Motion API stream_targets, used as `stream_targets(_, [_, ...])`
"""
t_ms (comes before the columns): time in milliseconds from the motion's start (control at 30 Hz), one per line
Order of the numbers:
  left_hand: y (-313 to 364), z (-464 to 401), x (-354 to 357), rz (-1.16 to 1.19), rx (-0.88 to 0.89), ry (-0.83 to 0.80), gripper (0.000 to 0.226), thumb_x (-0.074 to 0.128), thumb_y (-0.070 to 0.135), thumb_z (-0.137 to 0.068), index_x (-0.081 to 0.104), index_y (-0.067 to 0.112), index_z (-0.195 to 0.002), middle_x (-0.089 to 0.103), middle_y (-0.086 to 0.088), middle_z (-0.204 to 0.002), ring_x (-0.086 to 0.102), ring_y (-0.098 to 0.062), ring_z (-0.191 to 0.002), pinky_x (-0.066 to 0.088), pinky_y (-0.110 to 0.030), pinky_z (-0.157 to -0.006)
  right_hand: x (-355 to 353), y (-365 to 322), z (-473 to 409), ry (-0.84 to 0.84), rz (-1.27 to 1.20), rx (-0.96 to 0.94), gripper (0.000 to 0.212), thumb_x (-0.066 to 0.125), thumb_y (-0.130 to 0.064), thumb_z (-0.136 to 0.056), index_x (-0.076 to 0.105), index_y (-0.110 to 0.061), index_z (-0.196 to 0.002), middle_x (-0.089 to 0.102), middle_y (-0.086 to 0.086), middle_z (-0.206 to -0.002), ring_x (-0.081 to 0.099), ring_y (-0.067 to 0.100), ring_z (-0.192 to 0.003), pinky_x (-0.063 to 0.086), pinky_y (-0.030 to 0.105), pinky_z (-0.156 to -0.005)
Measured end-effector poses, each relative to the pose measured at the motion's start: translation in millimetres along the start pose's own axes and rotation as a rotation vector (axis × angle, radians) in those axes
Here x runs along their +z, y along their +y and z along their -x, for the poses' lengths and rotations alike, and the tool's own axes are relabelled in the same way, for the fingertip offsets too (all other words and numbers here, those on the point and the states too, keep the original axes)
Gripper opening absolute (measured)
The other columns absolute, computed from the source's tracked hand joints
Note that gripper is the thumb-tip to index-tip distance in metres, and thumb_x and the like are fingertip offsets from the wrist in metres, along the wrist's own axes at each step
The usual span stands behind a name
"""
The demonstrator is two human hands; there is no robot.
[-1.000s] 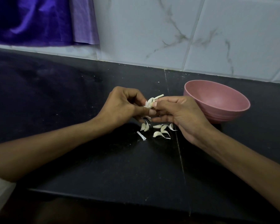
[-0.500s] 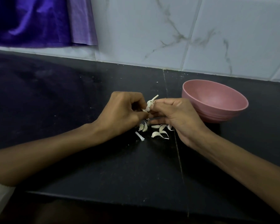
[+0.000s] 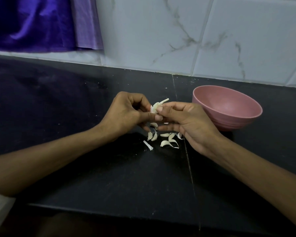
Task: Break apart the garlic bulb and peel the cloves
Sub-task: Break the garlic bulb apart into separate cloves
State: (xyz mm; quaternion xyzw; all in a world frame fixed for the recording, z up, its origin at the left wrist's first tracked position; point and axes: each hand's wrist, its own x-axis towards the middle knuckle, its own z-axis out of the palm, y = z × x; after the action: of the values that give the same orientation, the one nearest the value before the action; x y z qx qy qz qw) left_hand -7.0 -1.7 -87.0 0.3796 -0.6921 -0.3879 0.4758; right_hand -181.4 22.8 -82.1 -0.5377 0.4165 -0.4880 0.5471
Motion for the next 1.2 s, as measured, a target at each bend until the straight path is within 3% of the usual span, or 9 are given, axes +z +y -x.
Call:
stream_targets(100, [0, 4, 4, -0.051, 0.014, -0.006, 0.042, 0.085, 0.029, -0.056, 0.064, -0.004, -0.071, 0.070, -0.018, -0.068, 0.070, -0.037, -0.057, 0.058, -0.058, -0.058, 0, 3, 0, 0.029, 0.048, -0.016, 0.025, 0.075, -0.021, -0.076, 0.073, 0.001, -0.089, 0.072, 0.010, -0.078, 0.069, 0.021, -0.072, 0.060, 0.031, -0.065])
stream_targets(300, [-2, 6, 7, -0.053, 0.010, 0.027, 0.036, 0.084, 0.029, -0.057, 0.064, 0.001, -0.069, 0.071, -0.017, -0.066, 0.070, -0.032, -0.054, 0.059, -0.047, -0.057, 1, 4, 1, 0.084, 0.057, -0.055, 0.012, 0.073, -0.009, -0.083, 0.073, 0.002, -0.087, 0.072, 0.006, -0.069, 0.069, 0.018, -0.065, 0.060, 0.026, -0.059])
stream_targets(500, [2, -2, 5, 0.194, -0.052, 0.009, 0.026, 0.080, 0.009, -0.060, 0.060, -0.002, -0.072, 0.068, -0.021, -0.071, 0.070, -0.025, -0.059, 0.058, -0.029, -0.051, -2, -1, -2, 0.052, 0.003, -0.099, 0.014, 0.070, -0.010, -0.079, 0.072, 0.001, -0.088, 0.074, 0.010, -0.077, 0.070, 0.018, -0.067, 0.058, 0.024, -0.061])
stream_targets(700, [-2, -5, 2, 0.236, -0.041, -0.018, 0.018, 0.075, -0.001, -0.071, 0.058, -0.002, -0.079, 0.068, -0.009, -0.065, 0.066, -0.014, -0.054, 0.058, -0.029, -0.049, -3, 0, -3, 0.046, 0.033, -0.094, 0.012, 0.065, -0.004, -0.089, 0.068, 0.006, -0.096, 0.068, 0.010, -0.080, 0.065, 0.017, -0.071, 0.060, 0.029, -0.063])
stream_targets(900, [-3, -6, -1, 0.189, -0.026, 0.025, 0.024, 0.077, 0.003, -0.068, 0.060, -0.007, -0.082, 0.068, -0.028, -0.078, 0.064, -0.015, -0.054, 0.056, -0.027, -0.048, -4, -2, -2, 0.095, 0.164, -0.106, 0.008, 0.067, 0.000, -0.085, 0.070, 0.002, -0.092, 0.072, 0.004, -0.078, 0.068, 0.015, -0.073, 0.059, 0.030, -0.064])
stream_targets(1033, [-4, -5, 1, 0.131, 0.013, 0.001, 0.027, 0.079, 0.012, -0.063, 0.061, -0.001, -0.077, 0.070, -0.016, -0.071, 0.067, -0.016, -0.056, 0.056, -0.027, -0.049, -3, -2, -3, 0.122, 0.170, -0.133, 0.011, 0.072, -0.010, -0.085, 0.071, -0.001, -0.093, 0.074, 0.010, -0.089, 0.070, 0.019, -0.079, 0.058, 0.034, -0.070])
stream_targets(1133, [-4, -2, 1, 0.060, 0.056, -0.013, 0.039, 0.080, 0.022, -0.062, 0.064, -0.007, -0.082, 0.071, -0.019, -0.073, 0.069, -0.025, -0.062, 0.059, -0.032, -0.053, -2, 2, -2, 0.110, 0.223, -0.132, 0.031, 0.078, -0.033, -0.076, 0.075, -0.008, -0.094, 0.074, 0.014, -0.092, 0.067, 0.019, -0.080, 0.053, 0.032, -0.069])
stream_targets(1200, [-4, -1, 2, 0.013, 0.078, -0.038, 0.040, 0.080, 0.025, -0.064, 0.066, -0.007, -0.085, 0.071, -0.019, -0.074, 0.071, -0.032, -0.065, 0.060, -0.035, -0.056, -1, 4, -2, 0.105, 0.234, -0.124, 0.032, 0.079, -0.035, -0.073, 0.076, -0.009, -0.093, 0.075, 0.008, -0.089, 0.068, 0.016, -0.081, 0.053, 0.035, -0.073])
